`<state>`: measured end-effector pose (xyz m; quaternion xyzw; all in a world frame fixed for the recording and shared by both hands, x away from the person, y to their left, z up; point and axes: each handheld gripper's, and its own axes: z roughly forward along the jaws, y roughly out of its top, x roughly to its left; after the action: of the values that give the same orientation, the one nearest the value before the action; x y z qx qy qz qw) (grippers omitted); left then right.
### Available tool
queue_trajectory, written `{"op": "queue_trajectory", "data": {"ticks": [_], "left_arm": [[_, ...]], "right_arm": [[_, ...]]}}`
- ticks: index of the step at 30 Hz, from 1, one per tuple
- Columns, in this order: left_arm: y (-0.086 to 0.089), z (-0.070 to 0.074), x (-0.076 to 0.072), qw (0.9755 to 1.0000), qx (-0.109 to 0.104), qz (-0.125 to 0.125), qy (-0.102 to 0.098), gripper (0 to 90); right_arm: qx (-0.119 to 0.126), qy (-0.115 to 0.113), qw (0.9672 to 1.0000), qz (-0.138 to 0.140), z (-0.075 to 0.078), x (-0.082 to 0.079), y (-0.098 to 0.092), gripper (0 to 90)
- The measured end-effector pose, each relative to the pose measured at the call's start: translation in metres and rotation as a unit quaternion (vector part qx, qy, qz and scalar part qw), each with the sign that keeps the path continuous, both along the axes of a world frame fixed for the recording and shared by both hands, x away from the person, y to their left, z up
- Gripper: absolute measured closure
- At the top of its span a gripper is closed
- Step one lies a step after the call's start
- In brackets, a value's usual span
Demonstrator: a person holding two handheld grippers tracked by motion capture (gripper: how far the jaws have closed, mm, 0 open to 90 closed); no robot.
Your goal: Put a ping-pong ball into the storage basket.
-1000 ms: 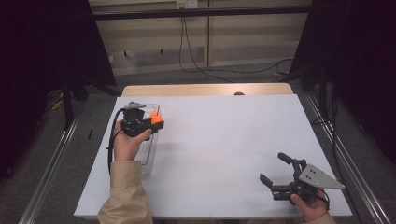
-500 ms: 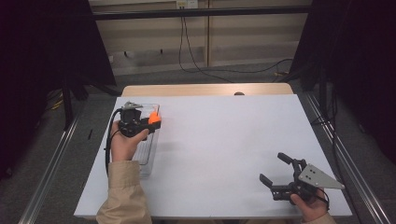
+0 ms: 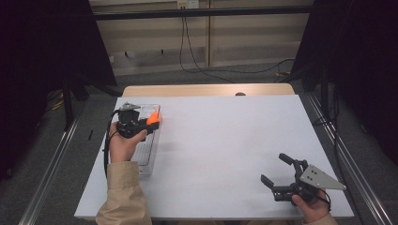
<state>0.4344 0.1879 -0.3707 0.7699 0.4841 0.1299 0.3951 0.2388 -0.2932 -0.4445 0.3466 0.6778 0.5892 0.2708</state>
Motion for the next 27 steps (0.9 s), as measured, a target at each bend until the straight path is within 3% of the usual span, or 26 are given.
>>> {"op": "queue_trajectory", "data": {"ticks": [27], "left_arm": [[0.014, -0.010, 0.003, 0.9995, 0.013, 0.027, 0.004, 50.8]], "right_arm": [[0.000, 0.000, 1.0000, 0.000, 0.000, 0.000, 0.000, 2.5]]}}
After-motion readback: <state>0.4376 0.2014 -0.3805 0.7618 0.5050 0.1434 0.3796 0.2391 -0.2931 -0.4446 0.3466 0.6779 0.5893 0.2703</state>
